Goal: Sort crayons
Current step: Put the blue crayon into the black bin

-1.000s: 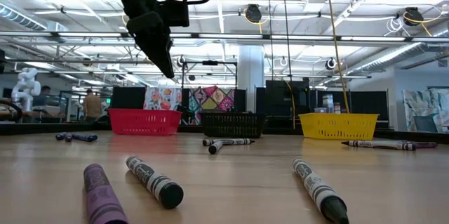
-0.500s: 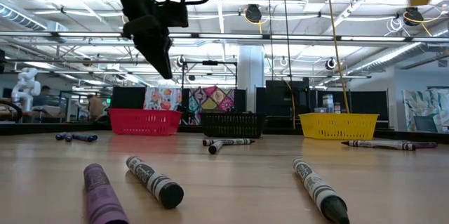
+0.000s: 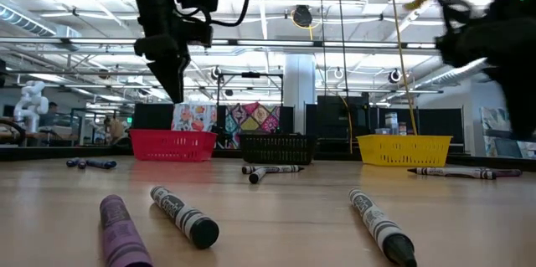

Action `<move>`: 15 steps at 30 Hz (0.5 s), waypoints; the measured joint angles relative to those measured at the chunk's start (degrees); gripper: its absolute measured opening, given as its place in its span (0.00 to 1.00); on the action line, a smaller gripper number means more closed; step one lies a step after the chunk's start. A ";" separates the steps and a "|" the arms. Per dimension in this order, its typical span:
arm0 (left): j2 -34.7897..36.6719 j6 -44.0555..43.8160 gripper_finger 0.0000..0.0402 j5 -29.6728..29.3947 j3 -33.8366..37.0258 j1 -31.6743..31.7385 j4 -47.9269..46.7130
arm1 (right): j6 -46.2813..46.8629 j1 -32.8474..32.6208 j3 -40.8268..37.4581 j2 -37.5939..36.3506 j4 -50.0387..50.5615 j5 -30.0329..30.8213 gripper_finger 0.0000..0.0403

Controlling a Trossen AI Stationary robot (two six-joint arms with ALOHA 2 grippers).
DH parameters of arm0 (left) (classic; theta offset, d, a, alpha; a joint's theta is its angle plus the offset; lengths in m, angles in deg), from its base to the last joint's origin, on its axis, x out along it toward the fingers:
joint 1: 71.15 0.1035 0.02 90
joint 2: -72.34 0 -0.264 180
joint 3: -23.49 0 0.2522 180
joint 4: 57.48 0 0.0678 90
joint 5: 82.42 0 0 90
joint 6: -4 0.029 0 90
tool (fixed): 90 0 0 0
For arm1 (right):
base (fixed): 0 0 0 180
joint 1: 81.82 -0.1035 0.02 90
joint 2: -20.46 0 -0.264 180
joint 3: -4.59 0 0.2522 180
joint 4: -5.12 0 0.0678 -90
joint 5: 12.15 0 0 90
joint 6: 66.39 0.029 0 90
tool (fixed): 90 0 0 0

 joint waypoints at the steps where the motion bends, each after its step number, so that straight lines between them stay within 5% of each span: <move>1: 0.00 -0.01 0.20 0.00 0.00 0.31 -0.57 | -2.74 1.65 0.00 -0.19 -0.23 0.58 0.00; 8: 0.00 -0.02 0.20 -0.02 0.00 2.20 -2.63 | -21.92 14.04 0.02 -0.46 -4.05 0.77 0.00; 15: 0.00 1.82 0.20 -0.02 1.25 4.28 -3.14 | -41.17 26.09 0.04 -0.48 -20.16 0.31 0.00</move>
